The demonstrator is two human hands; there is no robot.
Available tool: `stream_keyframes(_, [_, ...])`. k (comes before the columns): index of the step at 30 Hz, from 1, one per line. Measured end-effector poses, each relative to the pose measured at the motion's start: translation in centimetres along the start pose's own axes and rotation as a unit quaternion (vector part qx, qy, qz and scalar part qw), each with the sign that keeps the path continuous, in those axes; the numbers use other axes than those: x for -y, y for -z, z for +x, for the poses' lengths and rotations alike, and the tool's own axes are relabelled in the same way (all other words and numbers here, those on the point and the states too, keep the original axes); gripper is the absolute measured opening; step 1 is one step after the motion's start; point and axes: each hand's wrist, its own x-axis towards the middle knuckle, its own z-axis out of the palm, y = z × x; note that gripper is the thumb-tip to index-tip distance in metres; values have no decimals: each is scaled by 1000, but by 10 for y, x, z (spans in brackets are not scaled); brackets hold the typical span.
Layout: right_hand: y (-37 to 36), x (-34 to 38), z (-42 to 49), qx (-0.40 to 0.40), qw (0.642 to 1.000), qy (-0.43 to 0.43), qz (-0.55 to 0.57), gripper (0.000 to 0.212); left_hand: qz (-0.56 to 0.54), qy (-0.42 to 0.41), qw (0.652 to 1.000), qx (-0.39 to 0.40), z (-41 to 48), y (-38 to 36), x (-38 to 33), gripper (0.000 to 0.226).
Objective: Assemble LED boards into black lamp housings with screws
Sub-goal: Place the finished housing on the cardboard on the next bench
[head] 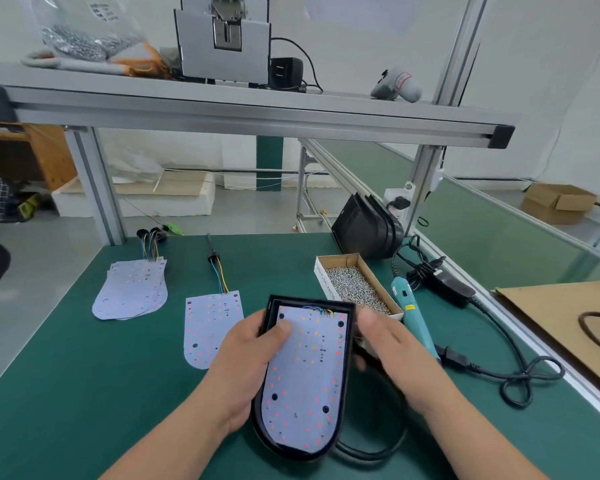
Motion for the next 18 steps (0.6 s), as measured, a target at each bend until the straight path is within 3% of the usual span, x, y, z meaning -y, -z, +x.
stream_keyframes(2, [-1, 1, 0, 19, 998, 13, -50, 40, 48, -9, 999, -9, -1, -2, 2, 17])
stream_keyframes(4, [-1, 1, 1, 7, 1000, 7, -20, 23, 53, -18, 998, 20, -2, -3, 2, 18])
stream_keyframes(10, [14, 0, -5, -39, 996, -10, 76, 23, -61, 20, 987, 147, -3, -10, 8, 38])
stream_keyframes(14, [40, 3, -10, -89, 993, -3, 82, 35, -53, 9, 997, 57, 8, -10, 16, 60])
stream_keyframes(18, [83, 15, -15, -180, 977, 31, 107, 33, -36, -6, 999, 27, 11, -7, 23, 63])
